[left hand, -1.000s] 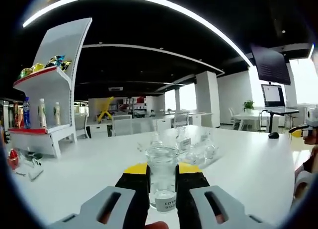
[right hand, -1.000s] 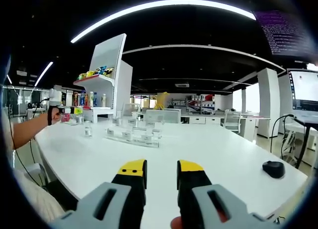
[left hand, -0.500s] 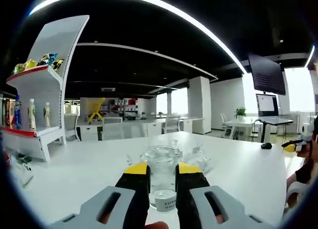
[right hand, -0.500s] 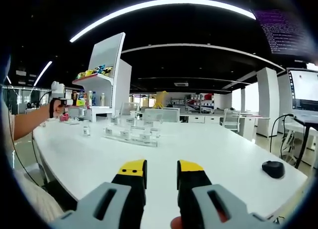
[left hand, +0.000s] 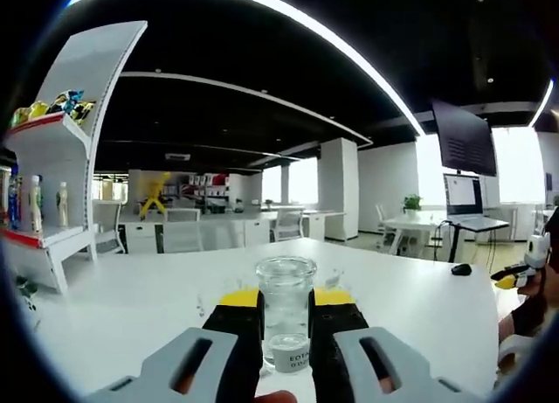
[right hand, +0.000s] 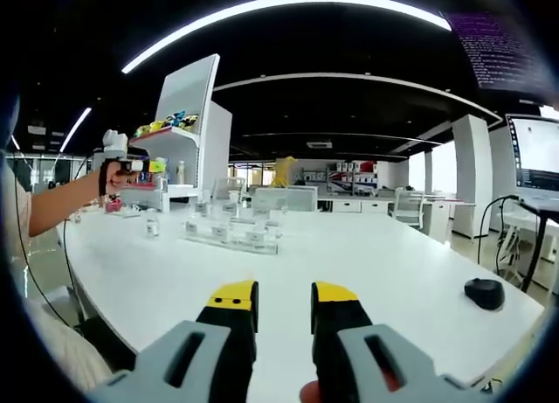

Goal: Identify the label on the chemical reagent bottle, grasp the chemical reagent bottle, and place it in the designated position on the reagent rack

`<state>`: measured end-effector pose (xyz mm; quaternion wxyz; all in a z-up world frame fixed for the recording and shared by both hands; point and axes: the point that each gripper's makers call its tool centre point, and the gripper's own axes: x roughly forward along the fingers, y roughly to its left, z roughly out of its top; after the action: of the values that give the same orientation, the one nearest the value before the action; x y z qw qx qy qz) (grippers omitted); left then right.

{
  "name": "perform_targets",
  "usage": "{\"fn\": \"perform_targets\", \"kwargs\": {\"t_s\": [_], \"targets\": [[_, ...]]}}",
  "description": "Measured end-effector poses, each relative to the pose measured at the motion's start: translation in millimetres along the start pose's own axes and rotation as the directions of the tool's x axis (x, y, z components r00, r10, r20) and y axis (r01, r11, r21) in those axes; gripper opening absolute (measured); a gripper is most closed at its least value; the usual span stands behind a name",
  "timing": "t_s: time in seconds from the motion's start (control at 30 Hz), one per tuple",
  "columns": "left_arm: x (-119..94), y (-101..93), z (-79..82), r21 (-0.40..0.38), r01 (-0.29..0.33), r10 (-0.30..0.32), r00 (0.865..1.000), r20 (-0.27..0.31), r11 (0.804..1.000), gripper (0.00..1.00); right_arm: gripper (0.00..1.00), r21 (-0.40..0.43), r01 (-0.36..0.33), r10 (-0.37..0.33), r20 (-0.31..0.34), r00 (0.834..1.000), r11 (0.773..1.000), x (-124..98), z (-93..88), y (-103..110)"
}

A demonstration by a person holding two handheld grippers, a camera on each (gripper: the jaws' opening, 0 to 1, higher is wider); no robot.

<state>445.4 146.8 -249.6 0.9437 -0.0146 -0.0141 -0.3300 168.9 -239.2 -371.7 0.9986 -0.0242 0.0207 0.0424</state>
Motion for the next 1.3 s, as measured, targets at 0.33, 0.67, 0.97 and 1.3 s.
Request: {"fn": "perform_targets", "kwargs": {"t_s": [0.33, 0.67, 0.97, 1.3], "targets": [[20.3, -13.1, 0.4, 0.013, 0.029, -0.029, 1.000, -0.006, 0.999, 0.18, 0.24, 0.001, 0.008, -0.008, -0.002, 1.000, 1.000, 1.1, 0.1, -4.3], [44.3, -24.9, 15.0, 0.025, 0.058, -0.058, 0.998, 0.007, 0.998, 0.18, 0.24, 0.006, 0.013, -0.013, -0.012, 1.000, 1.000, 1.5, -3.9, -6.7], [57.0, -26.6, 13.6, 0.035, 0.054, -0.055, 0.998, 0.005, 0.998, 0.19, 0.24, 0.024, 0.019, -0.019, -0.009, 1.000, 1.000, 3.9, -3.9, -13.9], [75.3, -18.5, 13.9, 0.030, 0.038, -0.038, 0.999, 0.002, 0.999, 0.18, 0.23, 0.046, -0.008, 0.008, -0.011, 1.000, 0.999, 14.2, -2.1, -7.2]]}}
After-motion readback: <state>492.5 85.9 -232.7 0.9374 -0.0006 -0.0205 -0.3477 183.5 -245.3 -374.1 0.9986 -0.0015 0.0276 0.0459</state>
